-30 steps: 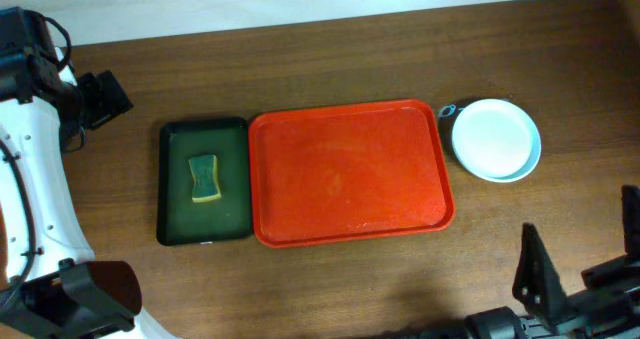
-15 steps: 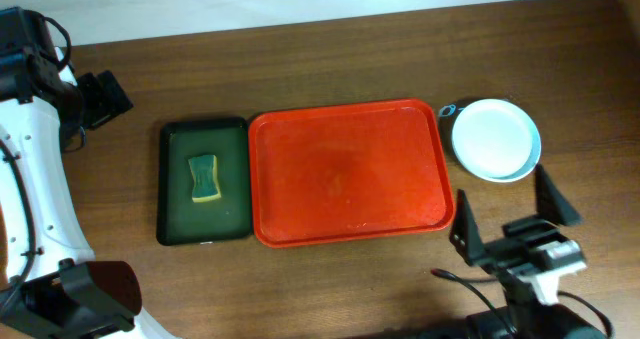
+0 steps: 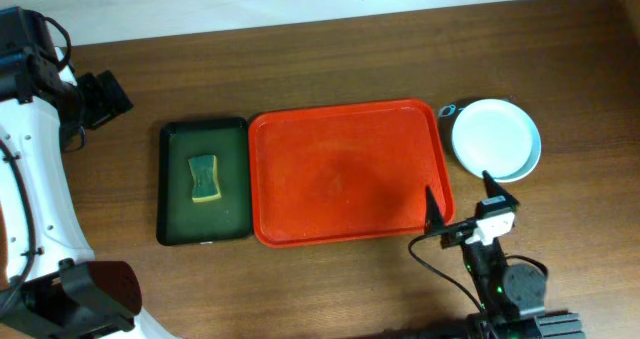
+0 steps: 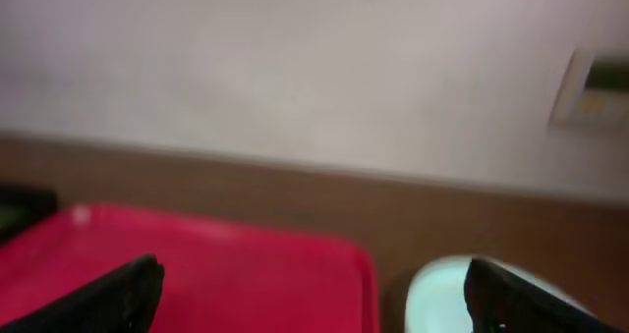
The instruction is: Clean dirty plates on tray and stack at the side
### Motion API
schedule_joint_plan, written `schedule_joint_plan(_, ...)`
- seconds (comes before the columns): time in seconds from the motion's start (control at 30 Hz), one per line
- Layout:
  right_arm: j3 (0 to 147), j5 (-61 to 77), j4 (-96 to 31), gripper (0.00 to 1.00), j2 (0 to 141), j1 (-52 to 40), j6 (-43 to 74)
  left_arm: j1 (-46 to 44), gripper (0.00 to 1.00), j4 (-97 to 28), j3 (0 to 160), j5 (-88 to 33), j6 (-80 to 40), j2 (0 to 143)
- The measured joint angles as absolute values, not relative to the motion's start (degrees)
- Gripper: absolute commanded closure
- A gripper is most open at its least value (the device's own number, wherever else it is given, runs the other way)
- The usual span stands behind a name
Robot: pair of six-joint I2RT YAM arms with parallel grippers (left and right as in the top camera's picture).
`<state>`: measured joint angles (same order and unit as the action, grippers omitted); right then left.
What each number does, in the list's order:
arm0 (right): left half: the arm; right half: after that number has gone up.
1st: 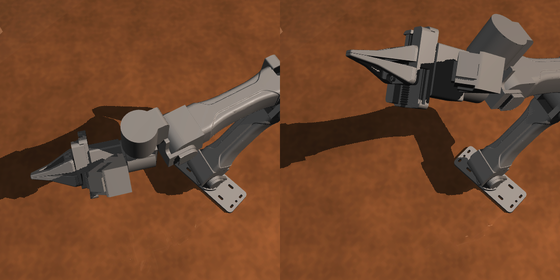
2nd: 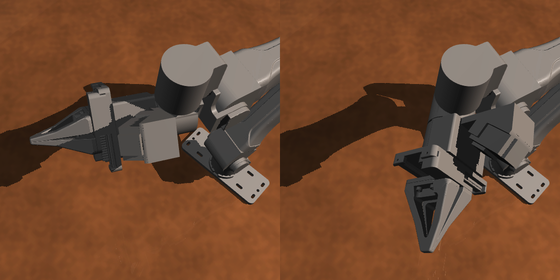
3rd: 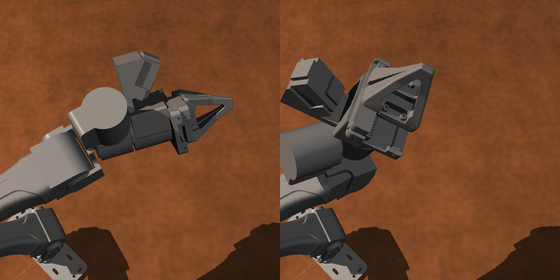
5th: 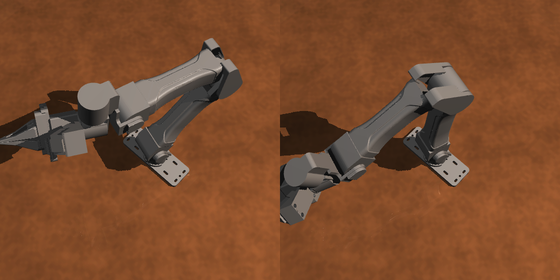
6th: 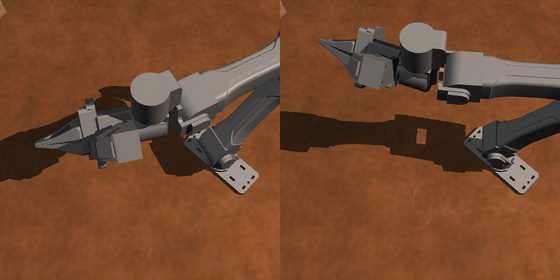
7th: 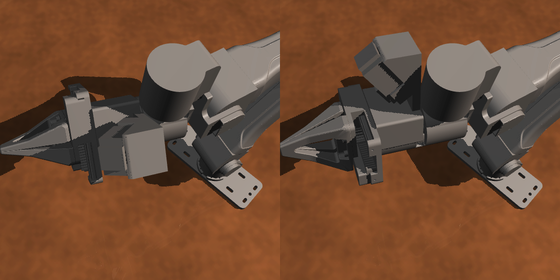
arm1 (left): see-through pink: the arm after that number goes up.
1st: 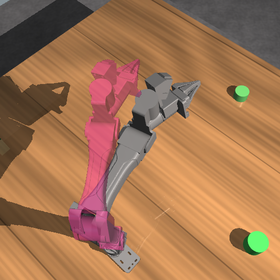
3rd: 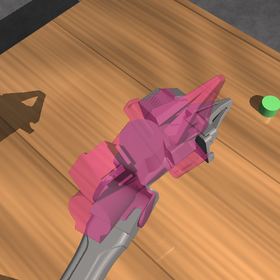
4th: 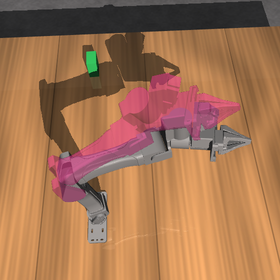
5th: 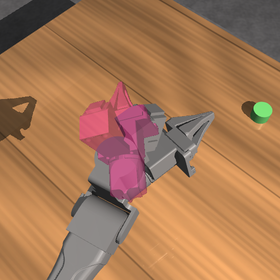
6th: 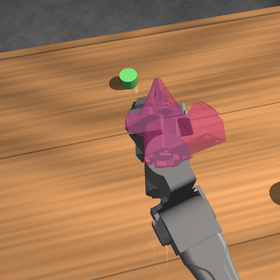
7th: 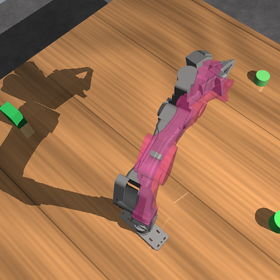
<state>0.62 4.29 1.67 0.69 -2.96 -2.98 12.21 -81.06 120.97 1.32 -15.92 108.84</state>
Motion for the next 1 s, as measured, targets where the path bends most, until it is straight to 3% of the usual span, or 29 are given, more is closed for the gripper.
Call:
schedule_joint_plan(0.1, 0.6, 4.2, -3.9, 0.02, 0.8, -3.0, -3.0, 12.2, 0.01, -81.1, 121.0, 1.3, -15.9, 108.8)
schedule_joint_plan(1.0, 0.6, 4.3, -3.9, 0.02, 0.7, -3.0, -3.0, 12.2, 0.01, -81.1, 121.0, 1.3, -15.9, 108.8)
